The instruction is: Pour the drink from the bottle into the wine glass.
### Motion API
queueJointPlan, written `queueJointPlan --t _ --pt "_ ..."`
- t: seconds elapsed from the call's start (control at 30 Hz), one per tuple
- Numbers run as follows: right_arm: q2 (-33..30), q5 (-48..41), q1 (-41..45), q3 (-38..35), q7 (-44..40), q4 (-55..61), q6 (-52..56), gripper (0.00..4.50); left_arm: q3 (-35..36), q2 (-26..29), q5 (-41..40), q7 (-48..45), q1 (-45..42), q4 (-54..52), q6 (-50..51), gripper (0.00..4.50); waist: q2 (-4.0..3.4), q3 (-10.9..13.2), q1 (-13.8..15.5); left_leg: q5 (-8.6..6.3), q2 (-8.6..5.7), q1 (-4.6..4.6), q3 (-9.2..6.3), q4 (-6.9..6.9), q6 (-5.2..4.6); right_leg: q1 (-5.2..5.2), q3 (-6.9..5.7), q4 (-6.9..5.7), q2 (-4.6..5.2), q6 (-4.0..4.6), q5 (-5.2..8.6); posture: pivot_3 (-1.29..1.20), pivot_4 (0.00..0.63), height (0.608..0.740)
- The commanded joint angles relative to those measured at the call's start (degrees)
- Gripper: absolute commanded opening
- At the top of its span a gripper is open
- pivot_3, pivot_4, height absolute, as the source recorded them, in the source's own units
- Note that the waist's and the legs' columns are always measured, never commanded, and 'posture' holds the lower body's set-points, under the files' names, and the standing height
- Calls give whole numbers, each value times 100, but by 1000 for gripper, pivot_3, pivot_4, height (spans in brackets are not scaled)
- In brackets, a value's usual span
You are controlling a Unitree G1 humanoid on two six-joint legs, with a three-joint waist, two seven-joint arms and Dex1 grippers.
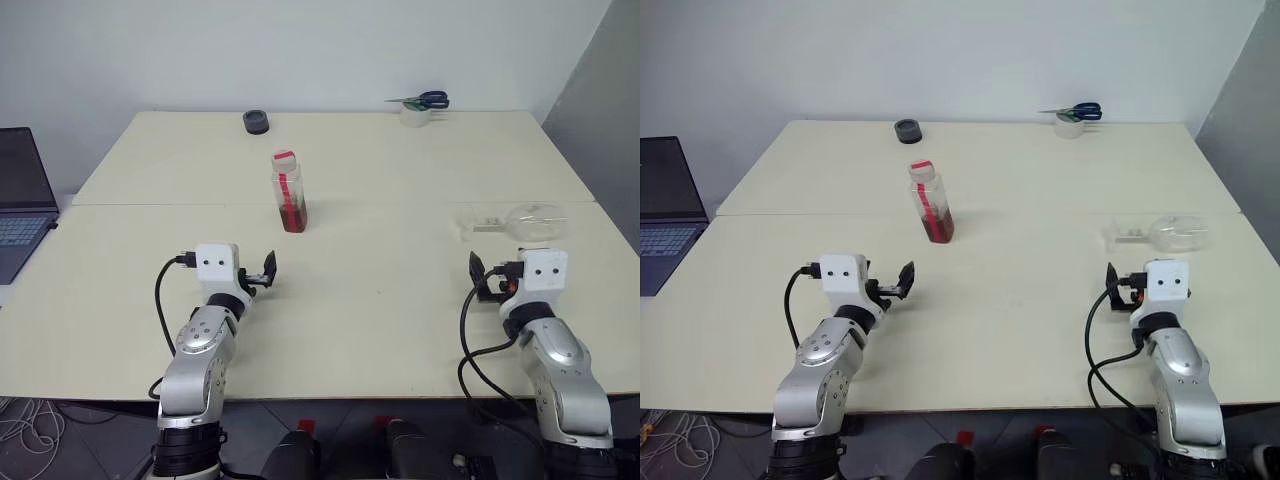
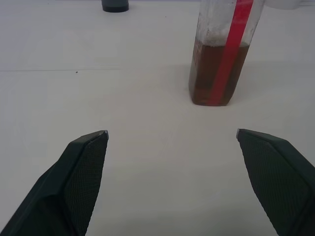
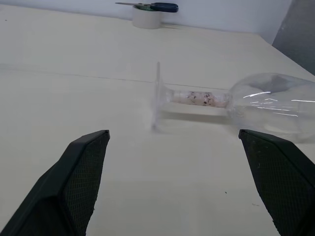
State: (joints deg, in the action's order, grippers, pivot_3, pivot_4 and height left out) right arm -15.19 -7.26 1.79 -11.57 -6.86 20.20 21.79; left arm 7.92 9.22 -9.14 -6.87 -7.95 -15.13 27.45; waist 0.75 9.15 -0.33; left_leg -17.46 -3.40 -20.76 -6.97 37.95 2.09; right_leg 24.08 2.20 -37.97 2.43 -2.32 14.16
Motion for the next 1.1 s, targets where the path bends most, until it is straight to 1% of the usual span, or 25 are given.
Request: queueJointPlan --t 0.03,0.4,1.0,1.1 --pt "9 35 25 -19 46 321 -110 4500 -47 18 -22 -9 25 -286 -15 4463 0 0 0 0 0 0 0 0 0 0 0 0 0 0 0 0 150 740" --pt "-10 35 17 -60 53 332 -93 4500 -24 0 -176 -25 3 -300 10 4463 0 0 0 0 0 0 0 0 0 0 0 0 -1 0 0 0 150 740" --pt "-12 154 -47 -107 156 351 -80 4500 -41 45 -158 -128 -263 -41 -49 4463 0 0 1 0 0 0 0 0 0 0 0 0 -5 0 0 0 150 740" --pt "-60 128 36 -59 65 329 -68 4500 -92 95 -122 -192 -322 0 -100 4463 0 0 0 0 0 0 0 0 0 0 0 0 -6 0 0 0 150 740"
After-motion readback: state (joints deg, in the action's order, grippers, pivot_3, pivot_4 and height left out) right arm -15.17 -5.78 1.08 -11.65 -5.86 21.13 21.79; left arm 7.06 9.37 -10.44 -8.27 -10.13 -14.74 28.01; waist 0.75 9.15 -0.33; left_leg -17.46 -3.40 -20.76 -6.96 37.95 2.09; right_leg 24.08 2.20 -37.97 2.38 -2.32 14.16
